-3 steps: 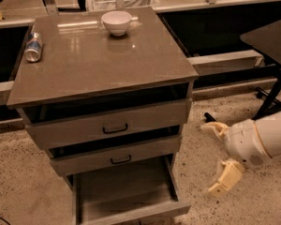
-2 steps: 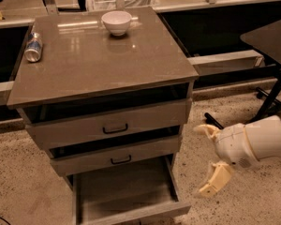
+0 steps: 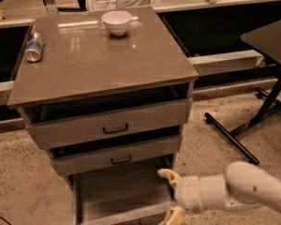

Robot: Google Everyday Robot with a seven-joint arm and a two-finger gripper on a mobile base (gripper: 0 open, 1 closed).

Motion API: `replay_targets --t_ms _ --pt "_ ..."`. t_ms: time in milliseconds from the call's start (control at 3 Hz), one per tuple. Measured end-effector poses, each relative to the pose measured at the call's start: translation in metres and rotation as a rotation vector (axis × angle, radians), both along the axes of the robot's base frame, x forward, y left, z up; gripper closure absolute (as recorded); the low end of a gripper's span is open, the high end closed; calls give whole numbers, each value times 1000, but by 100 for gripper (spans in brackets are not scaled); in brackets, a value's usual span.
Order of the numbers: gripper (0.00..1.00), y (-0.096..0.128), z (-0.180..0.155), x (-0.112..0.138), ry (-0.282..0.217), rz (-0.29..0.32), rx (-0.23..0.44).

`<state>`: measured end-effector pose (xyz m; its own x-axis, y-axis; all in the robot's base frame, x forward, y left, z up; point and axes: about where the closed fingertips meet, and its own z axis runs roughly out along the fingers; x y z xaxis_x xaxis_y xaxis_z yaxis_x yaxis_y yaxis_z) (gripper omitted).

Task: Close bottom drawer

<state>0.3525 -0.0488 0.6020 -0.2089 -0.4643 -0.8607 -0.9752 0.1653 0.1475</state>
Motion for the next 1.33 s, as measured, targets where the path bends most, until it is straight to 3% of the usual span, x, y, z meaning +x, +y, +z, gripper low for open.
replay_targets --t_ms 333,667,1000,1333 --pt "0 5 -60 15 -89 -28 107" --pt "0 11 -67 10 -78 -19 122" --pt "0 11 -111 15 -44 11 44" --pt "0 15 -179 6 -80 112 -35"
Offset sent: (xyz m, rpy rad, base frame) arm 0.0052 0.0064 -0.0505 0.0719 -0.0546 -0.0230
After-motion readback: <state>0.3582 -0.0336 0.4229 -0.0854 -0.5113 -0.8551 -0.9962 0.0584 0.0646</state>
